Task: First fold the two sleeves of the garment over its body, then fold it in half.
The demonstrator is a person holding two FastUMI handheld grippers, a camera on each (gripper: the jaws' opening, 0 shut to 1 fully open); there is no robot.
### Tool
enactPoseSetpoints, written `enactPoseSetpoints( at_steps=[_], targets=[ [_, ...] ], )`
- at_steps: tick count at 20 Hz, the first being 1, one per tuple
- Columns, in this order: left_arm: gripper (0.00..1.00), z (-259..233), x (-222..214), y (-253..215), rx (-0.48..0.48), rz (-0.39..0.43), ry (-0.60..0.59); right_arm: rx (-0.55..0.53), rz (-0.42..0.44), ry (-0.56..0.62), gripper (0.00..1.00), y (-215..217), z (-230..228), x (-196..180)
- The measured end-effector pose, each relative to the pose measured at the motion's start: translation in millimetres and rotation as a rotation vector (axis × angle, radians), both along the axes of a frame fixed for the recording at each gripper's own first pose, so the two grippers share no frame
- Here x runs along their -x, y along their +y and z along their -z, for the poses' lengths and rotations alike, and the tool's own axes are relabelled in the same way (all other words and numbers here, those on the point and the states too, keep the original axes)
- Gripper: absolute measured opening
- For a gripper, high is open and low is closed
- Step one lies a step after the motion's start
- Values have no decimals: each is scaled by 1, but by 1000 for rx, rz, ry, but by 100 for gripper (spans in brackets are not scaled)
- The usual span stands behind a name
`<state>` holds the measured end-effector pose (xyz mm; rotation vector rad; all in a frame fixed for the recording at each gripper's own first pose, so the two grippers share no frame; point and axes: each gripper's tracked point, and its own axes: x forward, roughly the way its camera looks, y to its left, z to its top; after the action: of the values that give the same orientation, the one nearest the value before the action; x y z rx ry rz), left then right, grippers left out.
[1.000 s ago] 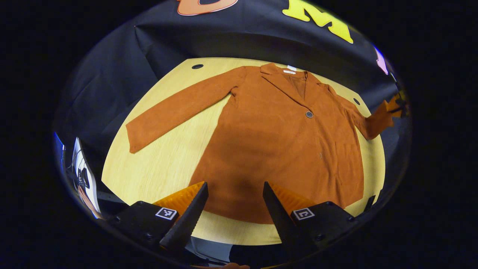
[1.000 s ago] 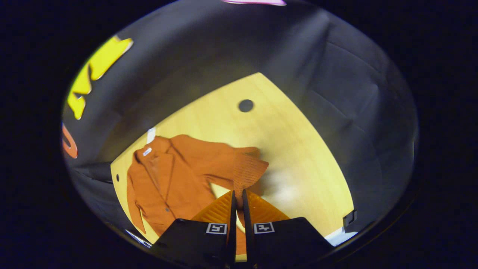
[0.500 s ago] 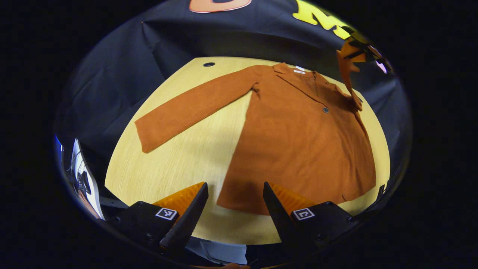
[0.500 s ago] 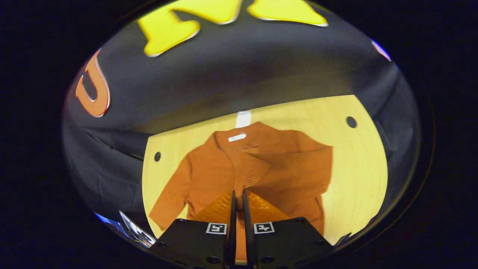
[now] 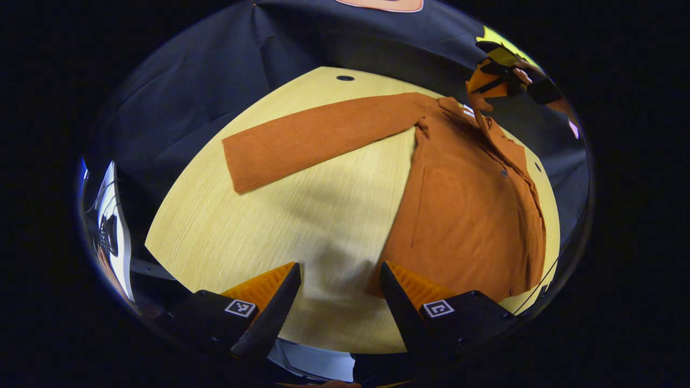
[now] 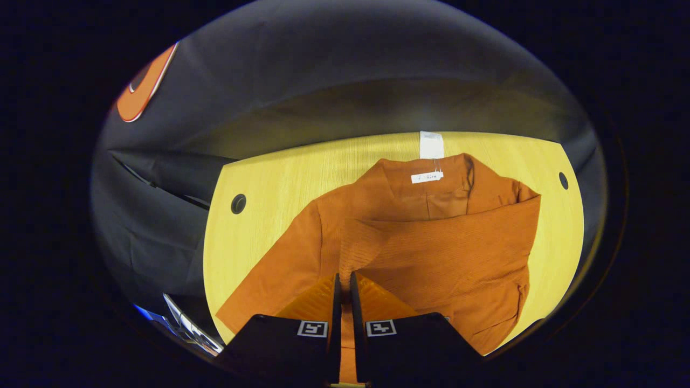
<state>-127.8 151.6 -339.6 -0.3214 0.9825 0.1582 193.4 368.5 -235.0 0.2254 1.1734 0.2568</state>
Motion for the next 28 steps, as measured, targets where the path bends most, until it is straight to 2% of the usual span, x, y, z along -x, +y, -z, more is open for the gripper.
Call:
enactPoseSetpoints(
  at_steps=[1, 2, 6, 8, 10, 11, 12, 14, 15, 16, 17, 20, 21, 23, 25, 28],
  targets=[
    [100, 3, 5, 3, 10, -17, 11, -8, 21, 5, 11, 4, 7, -3],
    [96, 7, 10, 7, 24, -34, 18, -23, 41, 25, 11, 9, 16, -4],
    [96, 9, 18, 19, 23, -73, 17, -38, 47, 89, 14, 25, 49, 0],
    [96, 9, 25, 16, 28, -83, 24, -14, 12, 123, 12, 32, 59, 7],
    [96, 5, 30, 13, 28, -92, 25, -16, -50, 91, 9, 40, 52, 7],
    [96, 4, 32, 12, 26, -93, 26, -41, -83, 62, 27, 49, 43, 8],
    [96, 4, 36, 11, 27, -95, 31, -36, -96, 41, 27, 49, 34, 9],
    [100, 5, 36, 8, 39, -102, 44, -52, -108, 3, 39, 46, 15, 11],
    [96, 3, 33, 8, 37, -108, 44, -65, -115, -10, 40, 43, 2, 15],
    [96, 1, 29, 14, 27, -115, 42, -75, -127, -26, 58, 39, -9, 18],
    [96, -3, 23, 22, 13, -126, 38, -87, -144, -45, 61, 29, -23, 23],
    [96, -16, -1, 53, -16, -167, 39, -54, -185, -127, 100, -17, -49, 35],
    [100, -18, -8, 64, -15, -186, 48, -28, -196, -170, 100, -38, -58, 39],
    [96, -19, -22, 89, -1, -246, 72, 40, -215, -235, 100, -86, -67, 53],
    [95, -15, -32, 113, 43, -318, 98, 65, -193, -335, 100, -136, -73, 67],
    [95, -3, -52, 144, 135, -403, 148, 80, -163, -351, 100, -210, -57, 108]
  ],
)
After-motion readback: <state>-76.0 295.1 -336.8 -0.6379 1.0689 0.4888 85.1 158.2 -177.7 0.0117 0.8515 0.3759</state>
